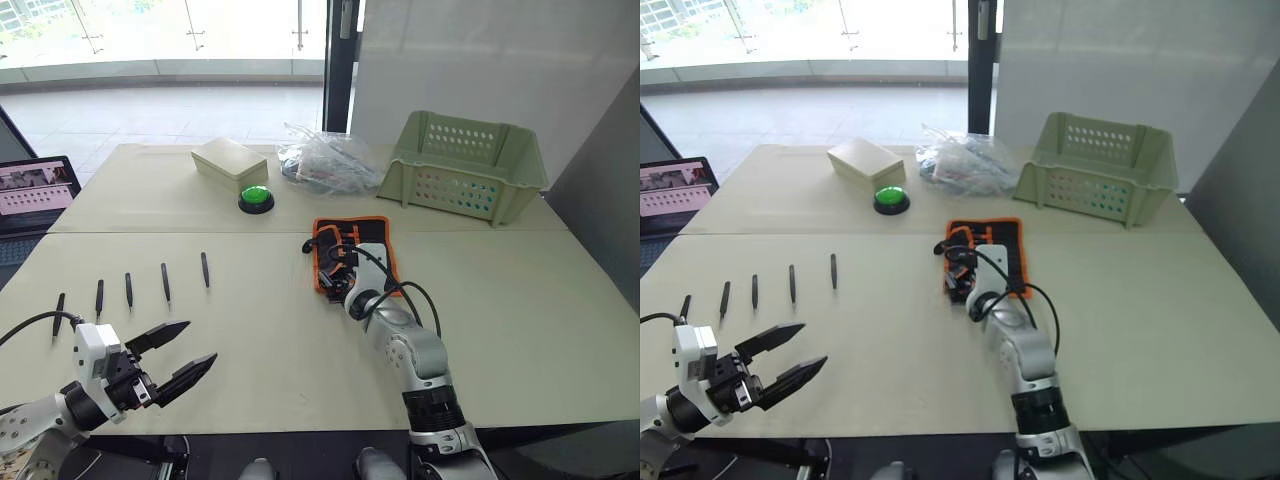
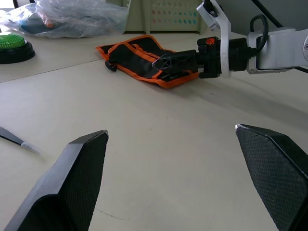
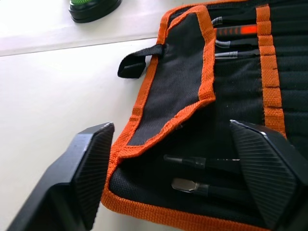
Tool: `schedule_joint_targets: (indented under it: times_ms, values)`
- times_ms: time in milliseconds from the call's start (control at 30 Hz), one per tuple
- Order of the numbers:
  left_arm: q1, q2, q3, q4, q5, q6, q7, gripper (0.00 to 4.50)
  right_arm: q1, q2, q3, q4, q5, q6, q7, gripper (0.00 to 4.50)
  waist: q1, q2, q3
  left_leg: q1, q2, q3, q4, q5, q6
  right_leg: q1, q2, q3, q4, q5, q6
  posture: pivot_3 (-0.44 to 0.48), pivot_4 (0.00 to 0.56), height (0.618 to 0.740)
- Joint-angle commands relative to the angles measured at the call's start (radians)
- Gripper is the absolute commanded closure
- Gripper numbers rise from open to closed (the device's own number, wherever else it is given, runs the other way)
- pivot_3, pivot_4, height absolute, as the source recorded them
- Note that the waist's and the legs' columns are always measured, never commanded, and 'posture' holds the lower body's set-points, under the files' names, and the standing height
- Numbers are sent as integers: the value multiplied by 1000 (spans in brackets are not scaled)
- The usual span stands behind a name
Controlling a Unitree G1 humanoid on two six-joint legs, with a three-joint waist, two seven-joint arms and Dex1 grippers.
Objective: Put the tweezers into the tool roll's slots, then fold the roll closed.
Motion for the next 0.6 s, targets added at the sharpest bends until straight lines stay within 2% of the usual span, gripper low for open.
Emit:
schedule_joint_targets:
  times_ms: [33,267,300,567,600]
  values:
    - [0,8,8,-32,-18,5,3,0,-35,22,5,-16,-4,-37,14,1841,0,0,0,0,0,0,0,0,0,0,0,0,0,0,0,0,150,713]
    - [-4,9,5,-21,-10,0,4,0,-33,22,14,-5,-15,-54,30,4289,0,0,0,0,0,0,0,0,0,0,0,0,0,0,0,0,150,713]
    - [-6,9,4,-19,-9,0,4,0,-33,22,13,-4,-17,-56,32,4485,0,0,0,0,0,0,0,0,0,0,0,0,0,0,0,0,150,713]
    - [-7,10,-2,-1,-3,10,8,0,-15,-9,41,-18,-39,-86,81,4485,0,0,0,0,0,0,0,0,0,0,0,0,0,0,0,0,150,713]
    - [-5,10,2,5,-9,17,11,0,-10,-33,63,-30,-46,-101,121,4485,0,0,0,0,0,0,0,0,0,0,0,0,0,0,0,0,150,713]
